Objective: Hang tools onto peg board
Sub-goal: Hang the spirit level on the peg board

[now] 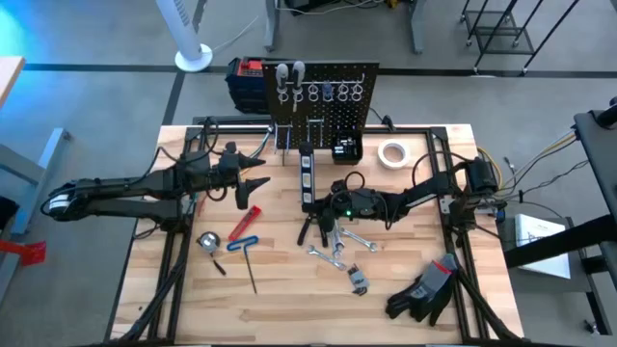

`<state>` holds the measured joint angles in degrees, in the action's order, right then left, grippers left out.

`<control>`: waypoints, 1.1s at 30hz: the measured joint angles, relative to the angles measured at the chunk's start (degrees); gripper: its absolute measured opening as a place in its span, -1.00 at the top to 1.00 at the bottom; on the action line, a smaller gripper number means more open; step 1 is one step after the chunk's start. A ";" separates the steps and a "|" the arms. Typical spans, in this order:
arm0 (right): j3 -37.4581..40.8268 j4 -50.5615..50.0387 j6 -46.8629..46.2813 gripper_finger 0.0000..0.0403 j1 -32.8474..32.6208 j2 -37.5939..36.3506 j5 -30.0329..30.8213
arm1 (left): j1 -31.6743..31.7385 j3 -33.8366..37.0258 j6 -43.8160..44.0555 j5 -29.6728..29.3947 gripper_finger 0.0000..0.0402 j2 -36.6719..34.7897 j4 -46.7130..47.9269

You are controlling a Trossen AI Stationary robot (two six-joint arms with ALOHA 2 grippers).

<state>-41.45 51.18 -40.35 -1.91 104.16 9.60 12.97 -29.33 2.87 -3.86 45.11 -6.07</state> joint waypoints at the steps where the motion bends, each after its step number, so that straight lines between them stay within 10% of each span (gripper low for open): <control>1: 0.04 0.00 0.14 0.81 0.54 0.00 -1.38 | -0.01 1.20 0.11 -0.02 -0.20 -0.30 -1.76; 33: 7.97 25.54 6.15 0.81 4.28 11.23 -7.50 | 0.37 4.87 -4.75 -9.63 -0.15 1.59 -10.08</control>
<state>-33.47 76.72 -34.20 2.37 115.39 2.10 13.34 -24.46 -1.88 -13.49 46.70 -16.15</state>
